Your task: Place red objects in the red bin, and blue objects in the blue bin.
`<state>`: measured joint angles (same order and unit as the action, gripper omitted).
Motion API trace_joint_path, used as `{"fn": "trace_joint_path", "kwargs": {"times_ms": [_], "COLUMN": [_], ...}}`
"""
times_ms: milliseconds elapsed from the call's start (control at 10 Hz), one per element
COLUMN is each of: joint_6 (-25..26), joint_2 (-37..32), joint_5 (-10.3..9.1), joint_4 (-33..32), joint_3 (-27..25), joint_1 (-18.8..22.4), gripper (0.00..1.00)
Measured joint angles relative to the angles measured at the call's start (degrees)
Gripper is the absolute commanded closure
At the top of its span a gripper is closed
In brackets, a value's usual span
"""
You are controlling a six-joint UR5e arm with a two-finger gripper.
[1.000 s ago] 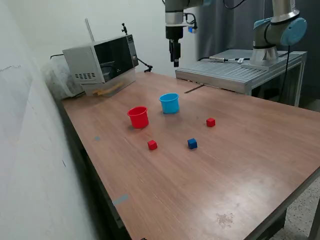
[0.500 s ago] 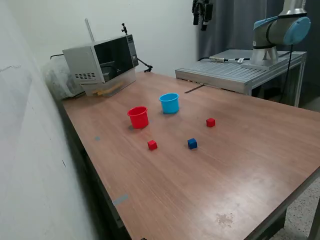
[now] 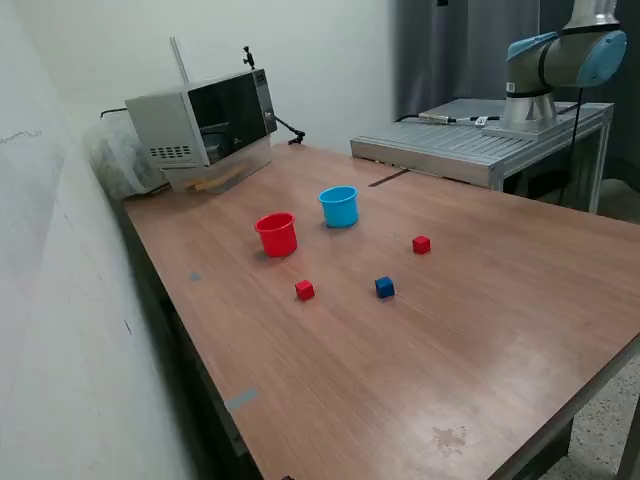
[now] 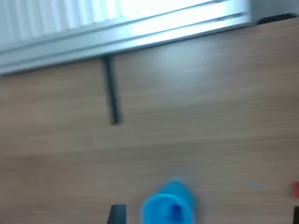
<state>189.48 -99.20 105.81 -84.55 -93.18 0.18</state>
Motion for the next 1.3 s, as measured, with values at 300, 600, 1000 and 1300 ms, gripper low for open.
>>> {"fn": "trace_joint_path", "kwargs": {"times_ms": [300, 600, 1000, 1300], "joint_6": [-1.5, 4.98, 10.33, 14.1], "joint_2": [4.34, 19.91, 43.62, 53.24], "joint_5": [-12.1, -11.5, -11.51, -11.35], "joint_4": [-2.82, -14.17, -22.72, -26.32], "joint_3": [1.28, 4.94, 17.5, 21.57], "joint_1": [11.57, 19.27, 19.99, 17.76], "gripper": [0.0, 0.0, 0.0, 0.0]}}
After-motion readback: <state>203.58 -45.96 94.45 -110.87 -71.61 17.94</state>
